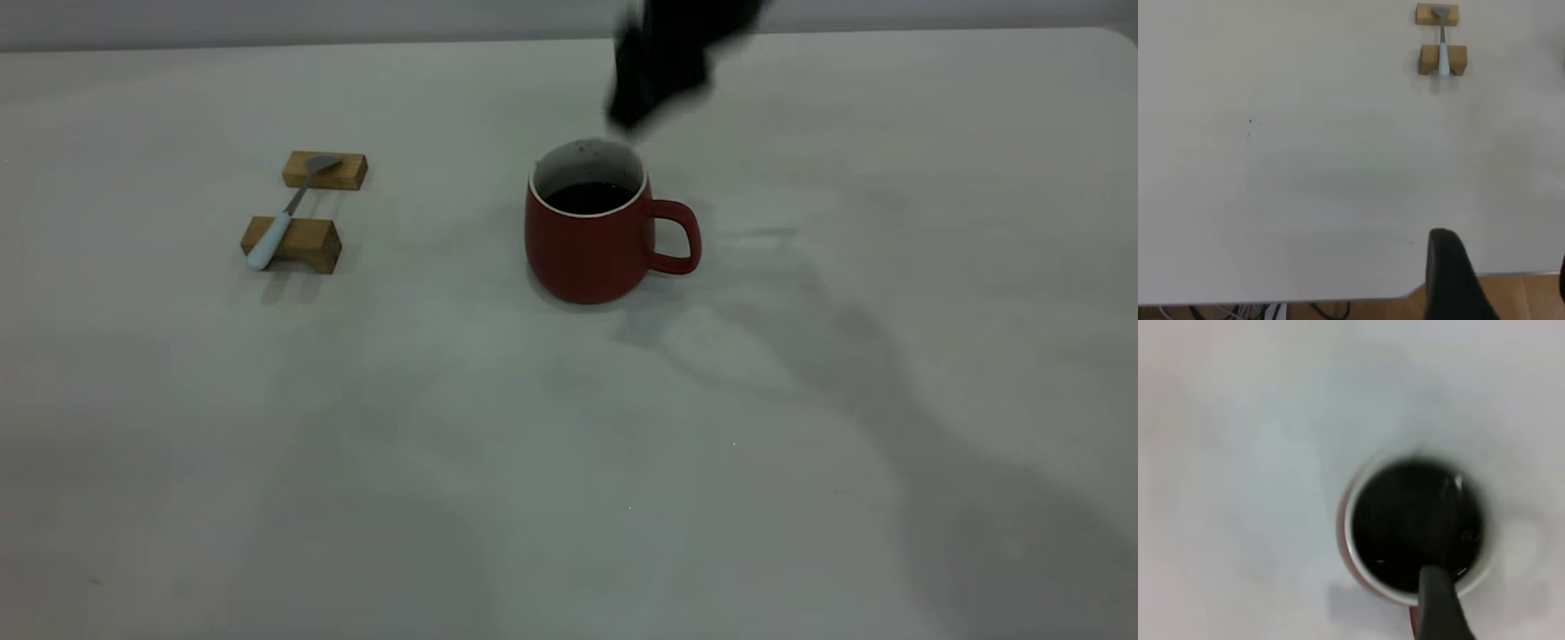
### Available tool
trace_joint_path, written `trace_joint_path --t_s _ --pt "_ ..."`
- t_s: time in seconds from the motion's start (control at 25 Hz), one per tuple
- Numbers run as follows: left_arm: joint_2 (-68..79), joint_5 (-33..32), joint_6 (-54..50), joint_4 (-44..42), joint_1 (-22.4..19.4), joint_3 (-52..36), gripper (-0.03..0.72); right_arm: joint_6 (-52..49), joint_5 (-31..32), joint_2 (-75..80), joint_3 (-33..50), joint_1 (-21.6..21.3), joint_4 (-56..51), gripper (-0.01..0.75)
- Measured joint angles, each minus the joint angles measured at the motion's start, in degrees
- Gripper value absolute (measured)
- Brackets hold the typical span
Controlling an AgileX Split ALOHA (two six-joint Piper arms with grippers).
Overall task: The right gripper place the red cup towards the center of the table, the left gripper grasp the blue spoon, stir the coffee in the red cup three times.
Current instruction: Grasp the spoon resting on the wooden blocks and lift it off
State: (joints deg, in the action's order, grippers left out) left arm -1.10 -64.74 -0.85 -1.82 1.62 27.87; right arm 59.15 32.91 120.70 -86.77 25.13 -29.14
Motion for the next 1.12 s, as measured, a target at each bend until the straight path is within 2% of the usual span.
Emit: trace_joint_path --t_s 0.28,0.6,0.72,0.84,1.12 --pt "0.0 0.0 0.0 0.0 0.0 0.0 0.463 -19.5 13.7 -20.0 -0.1 0.0 3.4 0.484" --pt "0.0 0.0 0.0 0.0 0.0 0.0 0.463 -45.9 36.2 -30.9 0.1 0.0 17.4 0.484" --pt "0.0 0.0 0.0 0.0 0.0 0.0 0.463 -54.5 37.3 -34.3 2.4 0.0 22.0 0.484" --pt "0.0 0.0 0.0 0.0 0.0 0.0 0.463 -56.2 37.4 -40.3 7.1 0.0 23.2 0.484" --pt "0.0 0.0 0.0 0.0 0.0 0.0 0.463 -56.7 38.0 -65.1 29.0 -0.1 25.4 0.484"
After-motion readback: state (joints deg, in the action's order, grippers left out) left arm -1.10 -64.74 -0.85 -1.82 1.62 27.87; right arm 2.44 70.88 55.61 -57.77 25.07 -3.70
